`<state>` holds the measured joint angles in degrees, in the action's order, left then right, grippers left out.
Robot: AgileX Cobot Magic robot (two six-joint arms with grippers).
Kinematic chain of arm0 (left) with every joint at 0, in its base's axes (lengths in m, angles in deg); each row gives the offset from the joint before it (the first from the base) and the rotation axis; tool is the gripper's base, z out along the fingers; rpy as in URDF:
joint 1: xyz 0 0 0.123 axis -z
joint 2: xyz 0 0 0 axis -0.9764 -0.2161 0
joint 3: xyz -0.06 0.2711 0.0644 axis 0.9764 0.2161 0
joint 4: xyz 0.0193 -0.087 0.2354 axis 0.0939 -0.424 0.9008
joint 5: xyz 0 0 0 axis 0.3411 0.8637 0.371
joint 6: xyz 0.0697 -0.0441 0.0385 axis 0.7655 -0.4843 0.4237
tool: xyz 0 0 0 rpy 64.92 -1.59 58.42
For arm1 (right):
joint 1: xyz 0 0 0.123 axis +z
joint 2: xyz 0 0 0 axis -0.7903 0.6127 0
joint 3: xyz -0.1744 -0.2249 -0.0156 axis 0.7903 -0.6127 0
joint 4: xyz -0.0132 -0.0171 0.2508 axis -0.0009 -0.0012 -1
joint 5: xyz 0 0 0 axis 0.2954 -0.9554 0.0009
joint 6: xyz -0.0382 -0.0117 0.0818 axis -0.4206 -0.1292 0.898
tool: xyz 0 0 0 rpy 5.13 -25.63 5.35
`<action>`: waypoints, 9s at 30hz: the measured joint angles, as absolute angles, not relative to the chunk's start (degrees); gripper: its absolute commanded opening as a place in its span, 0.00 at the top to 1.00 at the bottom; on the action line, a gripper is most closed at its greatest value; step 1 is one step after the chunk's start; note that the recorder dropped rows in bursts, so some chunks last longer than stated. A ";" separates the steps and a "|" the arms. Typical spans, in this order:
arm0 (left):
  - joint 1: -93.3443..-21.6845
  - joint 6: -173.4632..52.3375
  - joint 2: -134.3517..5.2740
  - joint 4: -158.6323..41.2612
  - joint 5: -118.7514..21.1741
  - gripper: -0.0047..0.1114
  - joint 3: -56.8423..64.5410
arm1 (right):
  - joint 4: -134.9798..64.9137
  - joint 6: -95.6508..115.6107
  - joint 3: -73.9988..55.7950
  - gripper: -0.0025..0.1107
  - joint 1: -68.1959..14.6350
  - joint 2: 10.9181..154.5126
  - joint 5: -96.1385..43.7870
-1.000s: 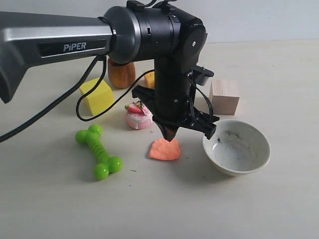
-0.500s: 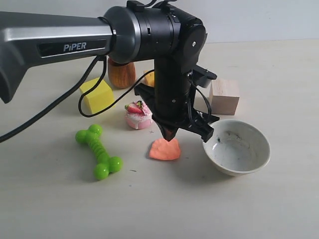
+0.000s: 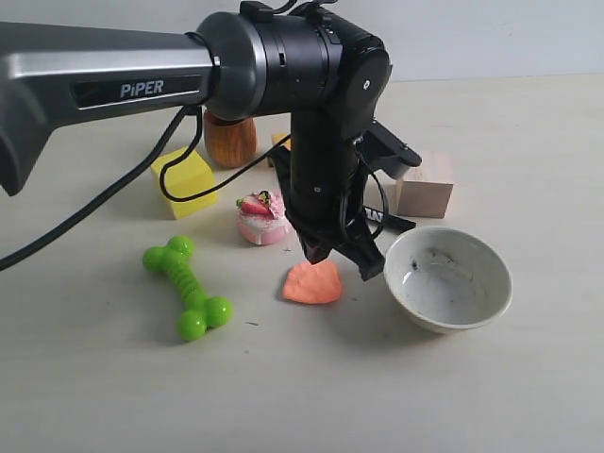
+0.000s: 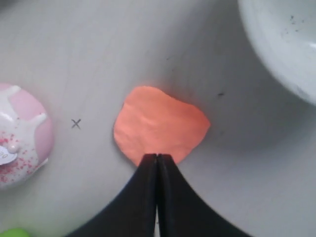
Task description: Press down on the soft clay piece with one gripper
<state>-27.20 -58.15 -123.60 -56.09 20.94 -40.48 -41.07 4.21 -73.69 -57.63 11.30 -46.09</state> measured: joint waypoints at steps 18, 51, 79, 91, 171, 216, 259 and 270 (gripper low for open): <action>-27.20 -50.15 -123.60 -55.96 16.87 0.96 -36.05 | -41.07 4.21 -73.69 0.98 -57.63 11.30 -46.09; -27.53 -43.97 -128.04 -58.69 15.31 0.96 -36.71 | -41.07 4.21 -73.69 0.98 -57.63 11.30 -46.09; -27.67 -44.20 -128.41 -58.69 15.65 0.96 -36.94 | -41.07 4.21 -73.69 0.98 -57.63 11.30 -46.09; -28.63 -47.63 -128.45 -59.88 15.65 0.65 -36.94 | -41.07 4.21 -73.69 0.98 -57.63 11.30 -46.09; -28.62 -49.56 -126.39 -59.70 14.73 0.63 -36.26 | -41.07 4.21 -73.69 0.98 -57.63 11.30 -46.09; -28.38 -59.69 -88.20 -59.25 6.52 0.96 -19.22 | -41.07 4.21 -73.69 0.98 -57.63 11.30 -46.09; -84.79 -78.07 -12.31 -52.77 -32.98 0.96 39.72 | -41.07 4.21 -73.69 0.98 -57.63 11.30 -46.09; -84.79 -78.07 -3.27 -59.05 -32.99 0.96 51.91 | -41.07 4.21 -73.69 0.98 -57.63 11.30 -46.09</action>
<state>-84.79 -78.07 -3.27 -59.05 -32.99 51.91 -41.07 4.21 -73.69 -57.63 11.30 -46.09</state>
